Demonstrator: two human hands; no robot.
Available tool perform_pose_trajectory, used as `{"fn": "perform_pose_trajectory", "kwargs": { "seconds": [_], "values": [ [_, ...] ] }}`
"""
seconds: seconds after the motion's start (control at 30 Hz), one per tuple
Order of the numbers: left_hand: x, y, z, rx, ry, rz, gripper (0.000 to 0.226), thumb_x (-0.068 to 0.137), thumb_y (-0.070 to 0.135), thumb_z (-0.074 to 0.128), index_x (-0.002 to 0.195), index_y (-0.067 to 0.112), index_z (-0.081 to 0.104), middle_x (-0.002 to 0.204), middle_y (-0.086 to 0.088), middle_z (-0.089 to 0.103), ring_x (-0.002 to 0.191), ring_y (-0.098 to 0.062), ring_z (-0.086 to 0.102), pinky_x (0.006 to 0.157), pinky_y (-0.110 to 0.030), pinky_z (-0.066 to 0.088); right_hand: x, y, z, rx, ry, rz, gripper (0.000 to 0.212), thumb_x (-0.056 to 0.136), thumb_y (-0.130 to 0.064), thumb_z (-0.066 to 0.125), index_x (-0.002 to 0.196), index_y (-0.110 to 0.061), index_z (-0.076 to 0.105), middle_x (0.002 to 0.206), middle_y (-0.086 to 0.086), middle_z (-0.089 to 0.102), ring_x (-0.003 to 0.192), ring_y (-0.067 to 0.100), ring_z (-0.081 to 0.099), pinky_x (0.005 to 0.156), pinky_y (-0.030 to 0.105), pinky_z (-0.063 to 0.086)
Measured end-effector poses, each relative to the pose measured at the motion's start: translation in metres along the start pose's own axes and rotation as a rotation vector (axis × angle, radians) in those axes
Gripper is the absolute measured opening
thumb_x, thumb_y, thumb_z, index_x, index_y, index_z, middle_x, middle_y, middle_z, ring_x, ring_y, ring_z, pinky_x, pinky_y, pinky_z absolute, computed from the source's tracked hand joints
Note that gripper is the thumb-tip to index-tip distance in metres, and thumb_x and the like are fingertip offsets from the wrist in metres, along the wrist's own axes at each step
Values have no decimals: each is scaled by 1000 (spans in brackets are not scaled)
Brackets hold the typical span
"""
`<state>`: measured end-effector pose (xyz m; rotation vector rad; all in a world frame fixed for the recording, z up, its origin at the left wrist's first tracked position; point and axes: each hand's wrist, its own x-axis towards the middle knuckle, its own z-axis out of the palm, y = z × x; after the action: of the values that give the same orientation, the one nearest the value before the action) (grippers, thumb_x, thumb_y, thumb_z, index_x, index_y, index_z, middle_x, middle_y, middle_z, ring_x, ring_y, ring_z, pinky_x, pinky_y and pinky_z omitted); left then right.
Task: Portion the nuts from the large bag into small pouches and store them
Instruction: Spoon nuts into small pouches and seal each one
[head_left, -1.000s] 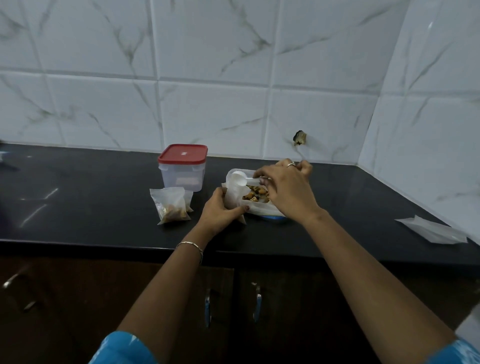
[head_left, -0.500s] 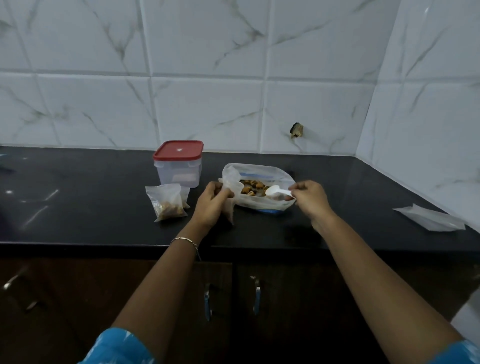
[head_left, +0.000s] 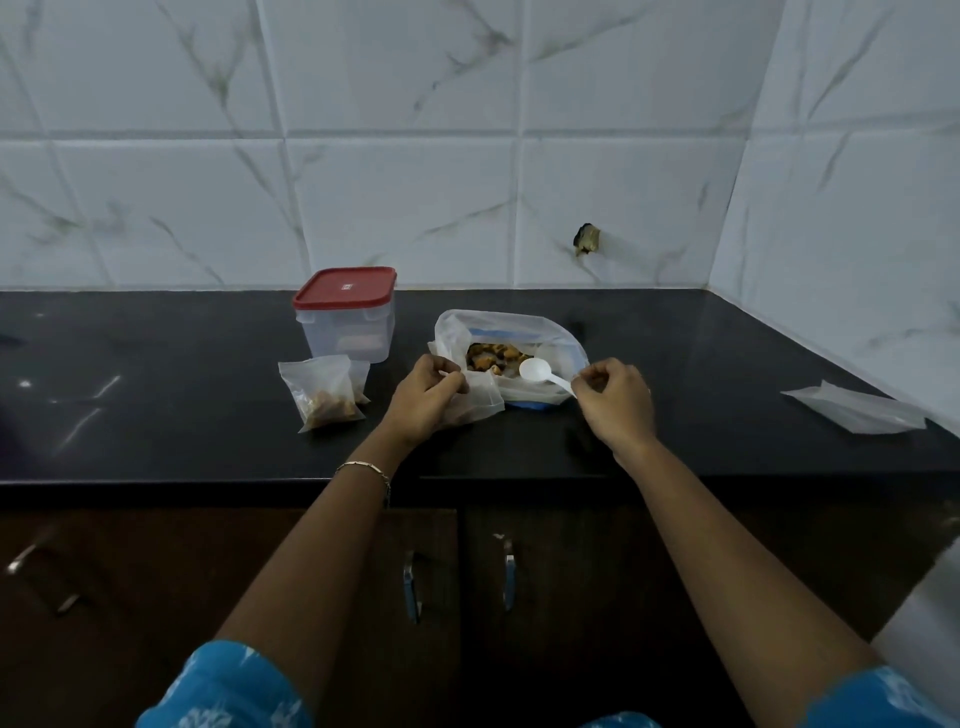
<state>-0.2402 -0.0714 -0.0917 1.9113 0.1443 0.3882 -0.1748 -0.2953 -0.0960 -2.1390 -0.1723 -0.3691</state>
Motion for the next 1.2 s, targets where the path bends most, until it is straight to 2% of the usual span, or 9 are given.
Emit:
{"fn": "perform_pose_trajectory", "kwargs": {
  "seconds": [0.1, 0.3, 0.37, 0.47, 0.6, 0.7, 0.9, 1.03, 1.2],
  "values": [
    [-2, 1, 0, 26, -26, 9, 25, 88, 19, 64, 111, 18, 53, 98, 0, 62, 90, -15, 61, 68, -23, 47, -6, -5, -3, -89, 90, -130, 30, 91, -28, 62, 119, -19, 57, 124, 3, 52, 110, 17, 52, 80, 25, 41],
    [1, -8, -7, -75, 102, 25, 37, 79, 15, 77, 110, 14, 57, 100, -7, 61, 90, -19, 61, 72, -27, 52, -24, -19, 3, 10, 142, -328, 24, 92, -20, 62, 115, -20, 57, 114, -3, 58, 94, 12, 59, 74, 26, 52],
    [-2, -8, -10, -219, 153, 2, 37, 79, 11, 78, 109, 12, 57, 100, -8, 63, 93, -20, 63, 73, -26, 52, -35, -29, 10, 100, 106, -281, 10, 93, -28, 60, 99, -20, 62, 93, -8, 63, 77, 8, 60, 63, 24, 50],
    [-10, -4, -13, -400, 236, -55, 37, 79, 8, 77, 109, 12, 56, 97, -5, 65, 92, -18, 64, 72, -26, 52, -46, -50, 31, 250, 16, -109, 31, 89, -44, 63, 77, -15, 64, 71, -7, 64, 66, 7, 59, 58, 21, 42],
    [-25, 0, -18, -530, 271, -105, 44, 80, 6, 75, 118, 9, 53, 105, -8, 66, 96, -21, 66, 73, -32, 55, -53, -76, 60, 562, -217, 93, 31, 83, -49, 70, 89, -19, 65, 90, -4, 68, 87, 10, 62, 76, 25, 50],
    [-32, 1, -18, -564, 213, -94, 46, 80, 10, 77, 120, 8, 54, 108, -9, 68, 96, -20, 68, 72, -31, 57, -54, -81, 68, 571, -266, 19, 11, 86, -38, 70, 87, -31, 62, 93, -11, 67, 94, 6, 62, 80, 23, 50],
    [-31, 2, -14, -502, 96, -93, 53, 76, 30, 79, 119, 7, 60, 110, -8, 70, 101, -20, 67, 84, -35, 58, -50, -66, 65, 793, -169, 33, 16, 92, -19, 65, 105, -9, 69, 104, 2, 71, 101, 14, 66, 91, 32, 54],
    [-29, -4, -18, -330, -68, -45, 63, 71, 14, 84, 126, 10, 55, 115, -6, 68, 105, -16, 66, 85, -28, 56, -49, -65, 61, 901, -174, 56, 8, 94, -17, 63, 95, -22, 69, 105, -1, 69, 102, 12, 64, 88, 26, 52],
    [-23, -10, -11, 44, -70, 23, 64, 70, 18, 85, 128, 15, 57, 120, 0, 67, 113, -13, 62, 102, -38, 49, -49, -67, 59, 989, -116, 67, 12, 88, -9, 69, 86, -21, 71, 104, 2, 69, 94, 7, 65, 74, 15, 52]
  ]
}}
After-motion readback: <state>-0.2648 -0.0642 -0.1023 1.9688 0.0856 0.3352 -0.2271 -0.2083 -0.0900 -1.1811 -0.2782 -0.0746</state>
